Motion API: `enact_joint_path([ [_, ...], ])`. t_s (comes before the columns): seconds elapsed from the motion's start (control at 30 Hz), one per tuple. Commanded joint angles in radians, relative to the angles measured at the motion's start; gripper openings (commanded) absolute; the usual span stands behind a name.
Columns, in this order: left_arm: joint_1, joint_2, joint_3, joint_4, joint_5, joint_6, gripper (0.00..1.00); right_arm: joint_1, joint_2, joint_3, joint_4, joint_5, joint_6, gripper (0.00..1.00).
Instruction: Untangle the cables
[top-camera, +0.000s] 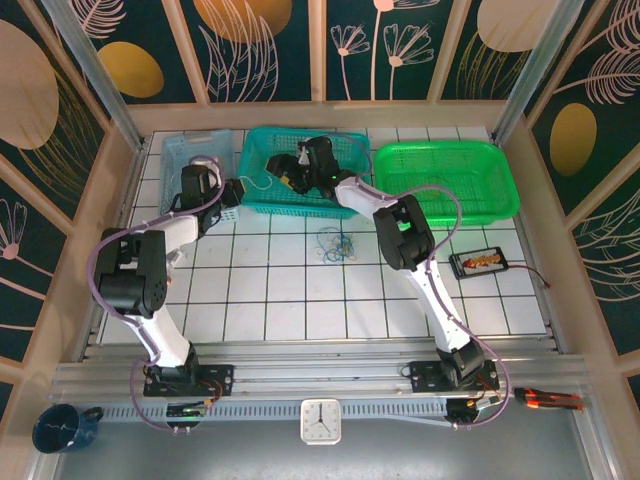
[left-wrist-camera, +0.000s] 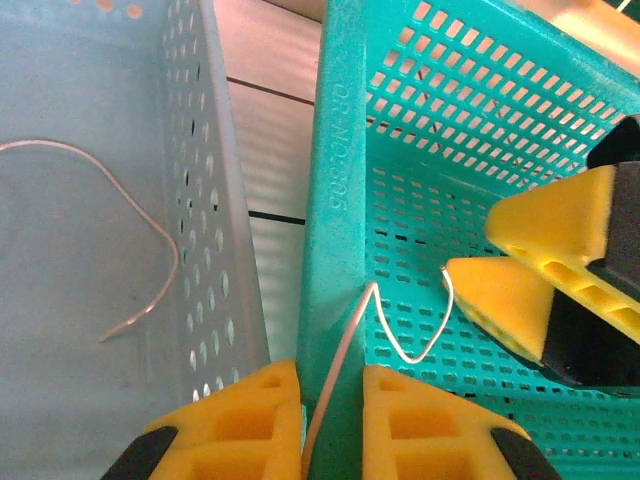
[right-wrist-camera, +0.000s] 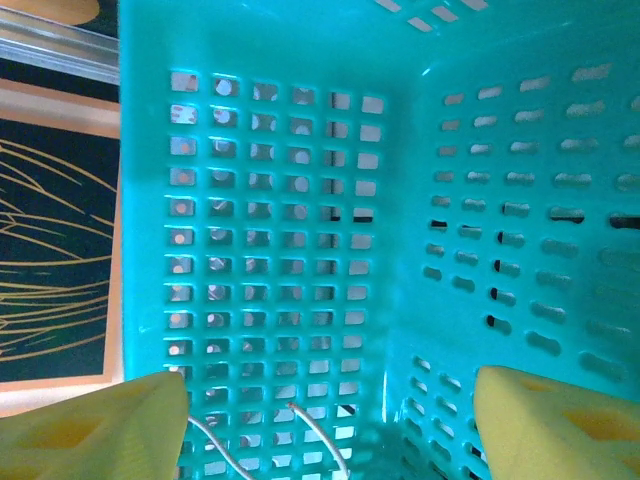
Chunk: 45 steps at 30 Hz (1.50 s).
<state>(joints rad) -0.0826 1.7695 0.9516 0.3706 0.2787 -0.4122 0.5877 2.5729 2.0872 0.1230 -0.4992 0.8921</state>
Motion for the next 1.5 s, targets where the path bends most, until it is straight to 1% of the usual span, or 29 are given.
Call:
enact_joint_path([
  [0.0, 0.001, -0.028, -0.028, 0.089, 0.031, -0.023, 0.0, -0.002, 0.031, 0.038, 0.001, -0.046, -0.032, 0.75],
  [0.23, 0.003, -0.039, -0.048, 0.125, 0.059, -0.042, 0.0, 0.005, 0.073, 0.099, 0.033, -0.125, -0.027, 0.74],
  [0.33, 0.002, -0.045, -0.054, 0.132, 0.064, -0.046, 0.0, 0.011, 0.093, 0.133, 0.029, -0.145, -0.026, 0.71],
  [0.4, 0.002, -0.048, -0.054, 0.133, 0.065, -0.045, 0.0, 0.014, 0.102, 0.142, 0.035, -0.155, -0.018, 0.66],
  [0.5, 0.002, -0.049, -0.056, 0.133, 0.067, -0.046, 0.0, 0.016, 0.107, 0.14, 0.047, -0.165, -0.009, 0.56],
  [0.63, 0.002, -0.05, -0.056, 0.135, 0.068, -0.048, 0.0, 0.017, 0.099, 0.125, 0.061, -0.173, -0.004, 0.27],
  [0.77, 0.003, -0.05, -0.057, 0.134, 0.07, -0.046, 0.0, 0.011, 0.071, 0.079, 0.097, -0.171, 0.008, 0.02],
  [0.8, 0.003, -0.05, -0.057, 0.136, 0.07, -0.048, 0.0, 0.009, 0.064, 0.071, 0.103, -0.171, 0.011, 0.0],
  [1.03, 0.003, -0.05, -0.051, 0.131, 0.075, -0.048, 0.0, -0.003, -0.015, -0.012, 0.164, -0.168, 0.027, 0.0],
  [1.1, 0.002, -0.05, -0.047, 0.123, 0.074, -0.044, 0.21, -0.006, -0.042, -0.043, 0.187, -0.167, 0.035, 0.0],
  [1.13, 0.003, -0.05, -0.046, 0.12, 0.073, -0.043, 0.34, -0.009, -0.057, -0.06, 0.205, -0.167, 0.043, 0.0],
  [1.17, 0.002, -0.049, -0.046, 0.115, 0.07, -0.043, 0.43, -0.009, -0.07, -0.074, 0.222, -0.167, 0.051, 0.0],
  [1.2, 0.002, -0.08, -0.046, 0.111, 0.064, -0.043, 0.54, -0.013, -0.084, -0.09, 0.241, -0.167, 0.058, 0.0],
  [1.27, 0.003, -0.099, -0.043, 0.099, 0.052, -0.041, 0.71, -0.017, -0.109, -0.113, 0.278, -0.168, 0.073, 0.0],
  [1.33, 0.003, -0.118, -0.036, 0.083, 0.047, -0.037, 0.86, -0.019, -0.131, -0.128, 0.304, -0.168, 0.077, 0.0],
  [1.37, 0.004, -0.128, -0.029, 0.071, 0.044, -0.036, 0.98, -0.019, -0.142, -0.132, 0.313, -0.168, 0.079, 0.0],
  [1.47, 0.01, -0.158, -0.007, 0.03, 0.034, -0.036, 0.99, -0.019, -0.164, -0.132, 0.335, -0.176, 0.082, 0.0],
])
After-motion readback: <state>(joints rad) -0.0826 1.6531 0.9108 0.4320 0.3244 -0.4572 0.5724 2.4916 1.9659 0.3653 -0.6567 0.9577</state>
